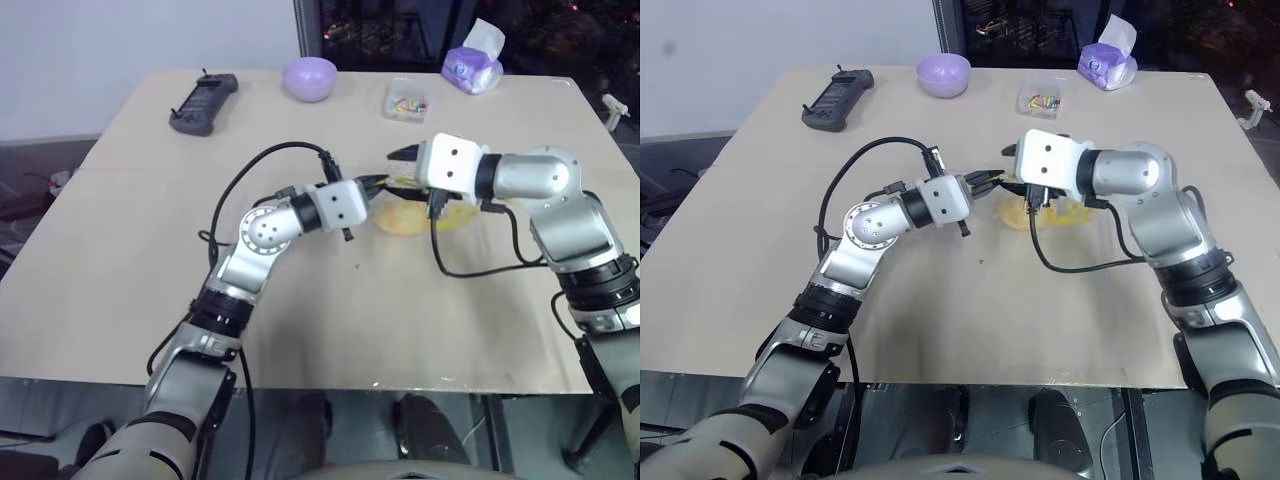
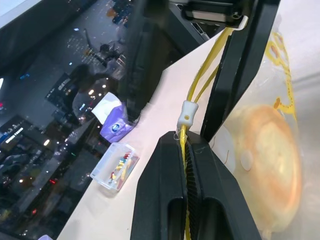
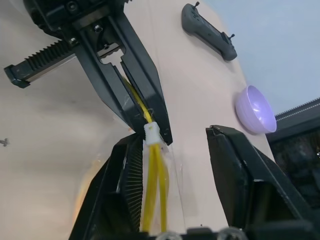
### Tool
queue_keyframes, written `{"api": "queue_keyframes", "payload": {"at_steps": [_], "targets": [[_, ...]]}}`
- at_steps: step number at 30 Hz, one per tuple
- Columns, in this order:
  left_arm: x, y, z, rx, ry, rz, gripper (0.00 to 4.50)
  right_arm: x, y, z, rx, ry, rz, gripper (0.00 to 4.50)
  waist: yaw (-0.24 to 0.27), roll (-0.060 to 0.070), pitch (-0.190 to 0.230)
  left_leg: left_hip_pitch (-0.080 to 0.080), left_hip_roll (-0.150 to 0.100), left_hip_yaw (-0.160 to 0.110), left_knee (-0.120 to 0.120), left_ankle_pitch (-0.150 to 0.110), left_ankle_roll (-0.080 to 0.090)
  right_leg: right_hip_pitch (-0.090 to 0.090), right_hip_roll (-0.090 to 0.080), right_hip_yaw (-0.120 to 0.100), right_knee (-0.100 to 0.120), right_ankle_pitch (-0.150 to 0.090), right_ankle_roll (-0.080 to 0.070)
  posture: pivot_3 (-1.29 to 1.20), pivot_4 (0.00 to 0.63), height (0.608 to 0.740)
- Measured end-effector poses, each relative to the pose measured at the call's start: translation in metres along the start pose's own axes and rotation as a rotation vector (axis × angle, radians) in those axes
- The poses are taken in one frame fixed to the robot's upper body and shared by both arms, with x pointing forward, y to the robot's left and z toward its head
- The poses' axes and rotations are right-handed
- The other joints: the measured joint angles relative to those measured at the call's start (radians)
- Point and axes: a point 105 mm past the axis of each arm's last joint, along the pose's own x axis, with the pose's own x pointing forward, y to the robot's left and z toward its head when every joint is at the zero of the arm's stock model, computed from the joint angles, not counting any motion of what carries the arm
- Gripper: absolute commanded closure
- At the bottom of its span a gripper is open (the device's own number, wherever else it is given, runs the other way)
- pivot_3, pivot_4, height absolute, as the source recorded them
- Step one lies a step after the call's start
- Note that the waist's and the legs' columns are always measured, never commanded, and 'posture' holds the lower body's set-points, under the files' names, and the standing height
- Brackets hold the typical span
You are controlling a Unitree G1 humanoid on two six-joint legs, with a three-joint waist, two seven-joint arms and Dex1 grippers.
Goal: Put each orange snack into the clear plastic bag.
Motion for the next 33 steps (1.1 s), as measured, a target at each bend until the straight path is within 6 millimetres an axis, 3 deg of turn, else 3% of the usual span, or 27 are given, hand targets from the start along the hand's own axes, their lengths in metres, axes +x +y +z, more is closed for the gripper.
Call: {"api": "queue_keyframes", "payload": {"at_steps": [7,10,12,29,30,32,33], "targets": [[0.0,-0.0003,-0.0009,-0.003,0.003,0.001,4.5,-0.0013,0.0,-0.0002,0.0,0.001,0.008,2.58,0.0,0.0,0.0,0.0,0.0,0.0,0.0,0.0,0.0,0.0,0.0,0.0,0.0,0.0,0.0,0.0,0.15,0.74],[0.0001,0.0,-0.0008,-0.003,0.002,0.004,4.5,-0.002,0.0009,0.0001,0.003,-0.001,0.02,3.42,0.0,0.0,0.0,0.0,0.0,0.0,0.0,0.0,0.001,0.0,0.0,0.0,0.0,0.0,0.0,0.0,0.15,0.74],[-0.0002,0.0023,-0.0005,-0.006,0.0,0.016,4.5,-0.0019,0.0024,0.0012,0.005,-0.008,0.034,4.33,0.0,0.0,0.0,0.0,0.0,0.0,0.0,0.0,0.001,0.0,0.0,0.0,0.0,0.0,0.0,0.0,0.15,0.74],[0.0003,0.0031,0.0006,-0.005,-0.005,0.018,4.5,-0.0028,0.0032,0.0015,0.001,-0.011,0.044,4.33,0.0,0.0,0.0,0.0,0.0,0.0,0.0,0.0,0.001,0.0,0.0,0.0,0.0,0.0,0.0,0.0,0.15,0.74],[0.0006,0.003,0.0009,-0.006,-0.006,0.019,4.5,-0.0033,0.003,0.0015,-0.005,-0.01,0.043,3.77,0.0,0.0,0.0,0.0,0.0,0.0,0.0,0.0,0.001,0.0,0.0,0.0,0.0,0.0,0.0,0.0,0.15,0.74],[0.0011,0.0011,0.0005,-0.007,-0.005,0.012,4.5,-0.0051,0.0013,0.0009,-0.022,-0.003,0.037,3.23,0.0,0.0,0.0,0.0,0.0,0.0,0.0,0.0,0.001,0.0,0.0,0.0,0.0,0.0,0.0,0.0,0.15,0.74],[0.001,0.0004,0.0,-0.008,-0.003,0.01,4.5,-0.0056,0.0004,0.0011,-0.026,-0.002,0.034,2.74,0.0,0.0,0.0,0.0,0.0,0.0,0.0,0.0,0.001,0.0,0.0,0.0,0.0,0.0,0.0,0.0,0.15,0.74]]}}
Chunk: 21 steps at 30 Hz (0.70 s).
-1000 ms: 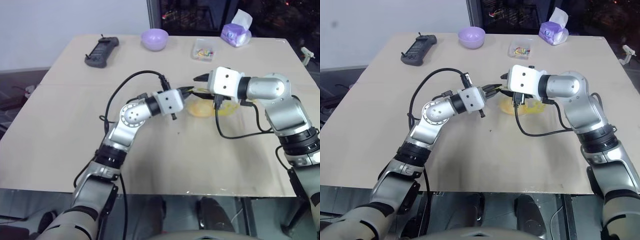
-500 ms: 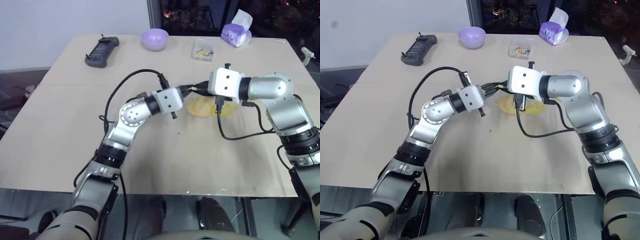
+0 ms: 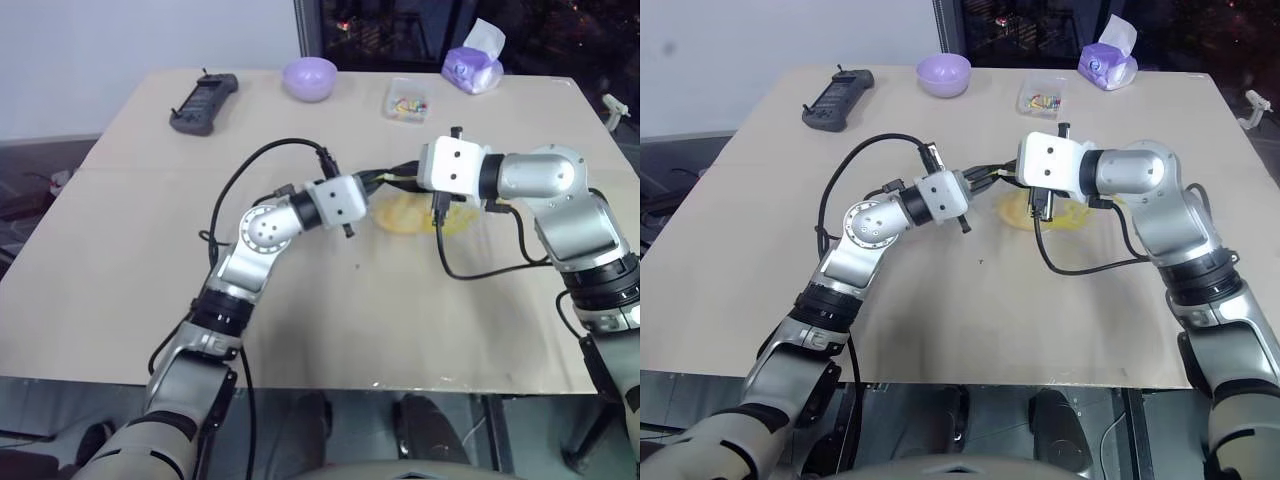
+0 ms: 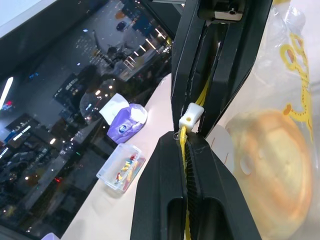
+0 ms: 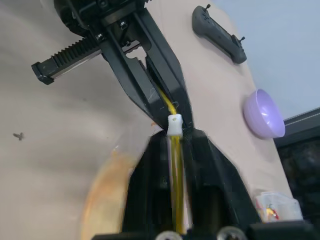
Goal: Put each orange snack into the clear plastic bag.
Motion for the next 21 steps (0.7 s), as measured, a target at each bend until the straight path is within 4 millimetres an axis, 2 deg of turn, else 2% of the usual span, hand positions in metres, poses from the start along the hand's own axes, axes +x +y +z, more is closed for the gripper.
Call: {"api": "queue_keyframes", "payload": {"at_steps": [1,7,11,21], "targets": [[0.0,-0.002,-0.001,-0.001,0.005,-0.007,4.5,-0.002,-0.003,0.001,-0.006,-0.004,-0.016,2.34,0.0,0.0,0.0,0.0,0.0,0.0,0.0,0.0,0.0,0.0,0.0,0.0,0.0,0.0,0.0,0.0,0.15,0.74],[0.0,-0.003,-0.003,-0.005,0.015,-0.009,4.5,-0.005,-0.008,0.004,0.008,-0.02,-0.03,2.34,0.0,0.0,0.0,0.0,0.0,0.0,0.0,0.0,0.0,0.0,0.0,0.0,0.0,0.0,0.0,0.0,0.15,0.74],[0.0,-0.005,-0.006,-0.011,0.025,-0.018,4.5,-0.008,-0.01,0.015,0.014,-0.058,-0.03,2.34,0.0,0.0,0.0,0.0,0.0,0.0,0.0,-0.001,0.002,0.0,0.0,0.0,0.0,0.0,0.0,0.0,0.15,0.74],[0.001,-0.006,-0.006,-0.008,0.028,-0.02,4.5,-0.006,-0.007,0.016,0.013,-0.058,-0.018,2.34,0.0,0.0,0.0,0.0,0.0,0.0,0.0,-0.001,0.002,0.0,0.0,0.0,0.0,0.0,0.0,0.0,0.15,0.74]]}}
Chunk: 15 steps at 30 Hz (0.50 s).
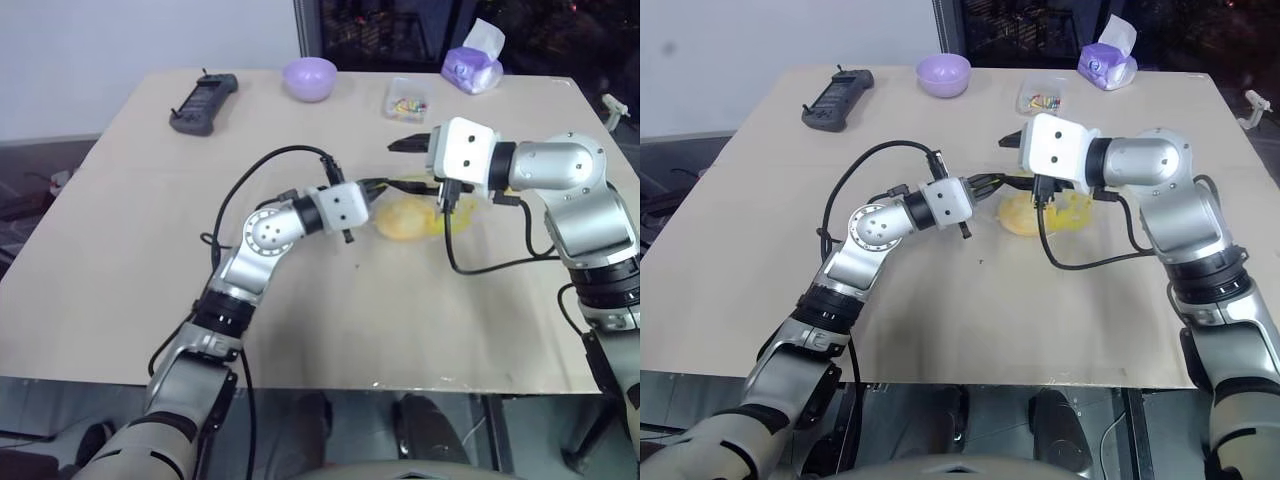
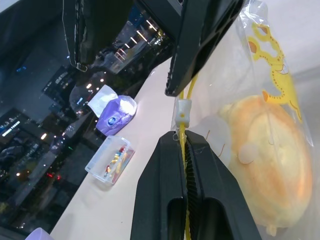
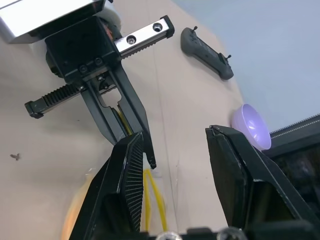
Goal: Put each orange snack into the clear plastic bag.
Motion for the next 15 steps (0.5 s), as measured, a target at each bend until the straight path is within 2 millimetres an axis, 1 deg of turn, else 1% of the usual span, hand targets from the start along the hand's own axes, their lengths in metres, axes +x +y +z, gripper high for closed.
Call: {"api": "queue_keyframes", "payload": {"at_steps": [6,15], "targets": [[0.0,0.0,0.0,-0.001,-0.002,0.001,4.5,0.003,0.01,-0.007,-0.006,0.025,0.035,2.34,0.0,0.0,0.0,0.0,0.0,0.0,0.0,0.0,0.0,0.0,0.0,0.0,0.0,0.0,0.0,0.0,0.15,0.74],[0.001,0.0,0.001,-0.002,-0.003,0.001,4.5,0.004,0.01,-0.014,-0.022,0.047,0.031,2.34,0.0,0.0,0.0,0.0,0.0,0.0,0.0,0.0,0.0,0.0,0.0,0.0,0.0,0.0,0.0,0.0,0.15,0.74]]}}
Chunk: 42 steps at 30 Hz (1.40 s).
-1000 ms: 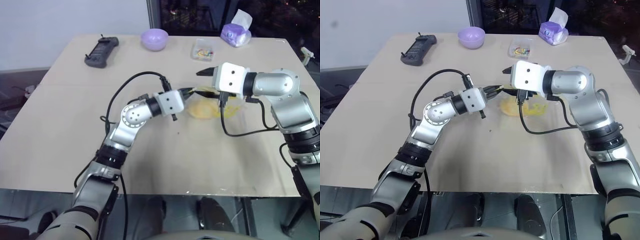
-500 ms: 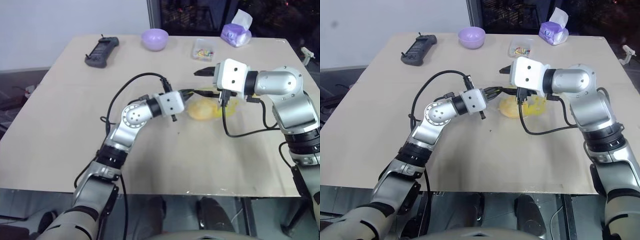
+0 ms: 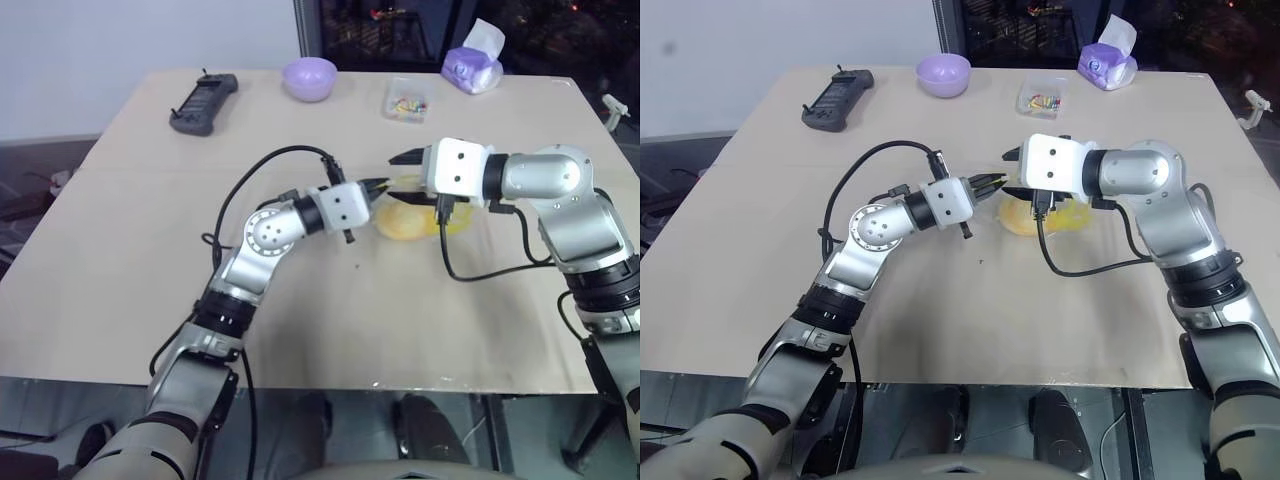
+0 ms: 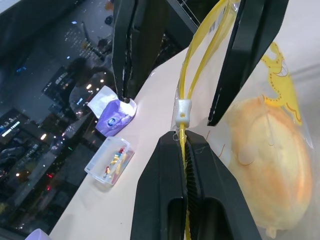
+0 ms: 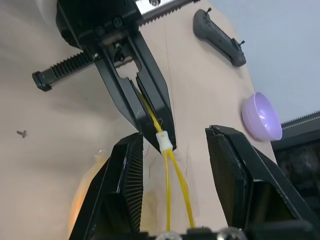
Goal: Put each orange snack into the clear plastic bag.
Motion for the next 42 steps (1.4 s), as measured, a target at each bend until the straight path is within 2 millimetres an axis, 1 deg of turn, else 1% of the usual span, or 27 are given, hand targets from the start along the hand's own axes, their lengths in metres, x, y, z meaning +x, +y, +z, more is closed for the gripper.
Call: {"api": "queue_keyframes", "payload": {"at_steps": [1,3,4,5,6,22,29,38,42], "targets": [[0.0,0.0,0.0,0.0,0.0,0.0,4.5,0.0,0.0,0.0,-0.001,0.0,0.0,2.57,0.0,0.0,0.0,0.0,0.0,0.0,0.0,0.0,0.0,0.0,0.0,0.0,0.0,0.0,0.0,0.0,0.15,0.74],[0.0,0.0,0.0,0.0,0.0,0.0,4.5,0.001,0.0,-0.001,0.0,0.004,0.001,3.18,0.0,0.0,0.0,0.0,0.0,0.0,0.0,0.0,0.0,0.0,0.0,0.0,0.0,0.0,0.0,0.0,0.15,0.74],[0.0,0.0,0.0,0.0,0.0,0.0,4.5,0.001,0.001,-0.001,0.0,0.003,0.002,3.69,0.0,0.0,0.0,0.0,0.0,0.0,0.0,0.0,0.0,0.0,0.0,0.0,0.0,0.0,0.0,0.0,0.15,0.74],[0.0,0.0,0.0,0.0,0.0,0.001,4.5,0.001,0.001,-0.001,0.0,0.002,0.004,4.01,0.0,0.0,0.0,0.0,0.0,0.0,0.0,0.0,0.0,0.0,0.0,0.0,0.0,0.0,0.0,0.0,0.15,0.74],[0.0,0.001,0.0,0.0,0.001,0.007,4.5,0.002,0.003,-0.001,0.0,0.0,0.012,4.47,0.0,0.0,0.0,0.0,0.0,0.0,0.0,0.0,0.0,0.0,0.0,0.0,0.0,0.0,0.0,0.0,0.15,0.74],[-0.001,0.003,-0.001,-0.001,0.006,0.013,4.5,0.004,0.003,-0.001,-0.002,0.001,0.009,4.47,0.0,0.0,0.0,0.0,0.0,0.0,0.0,0.0,0.0,0.0,0.0,0.0,0.0,0.0,0.0,0.0,0.15,0.74],[0.001,0.003,-0.004,0.023,0.023,0.019,4.5,0.001,0.004,-0.006,0.004,0.028,0.01,4.47,0.0,0.0,0.0,0.0,0.0,0.0,0.0,0.0,0.0,0.0,0.0,0.0,0.0,0.0,0.0,0.0,0.15,0.74],[0.003,0.019,-0.013,0.071,0.068,0.097,4.5,-0.012,-0.002,-0.021,0.012,0.108,-0.023,4.47,0.0,0.0,0.0,0.0,0.0,0.0,0.0,0.0,0.0,0.0,0.0,0.0,0.0,0.0,0.0,0.0,0.15,0.74],[0.004,0.027,-0.013,0.098,0.07,0.131,4.5,-0.017,-0.005,-0.026,0.014,0.136,-0.039,4.47,0.001,0.0,0.0,0.0,0.0,0.0,0.0,0.0,0.0,0.0,0.0,0.0,0.0,0.0,0.0,0.0,0.15,0.74]]}}
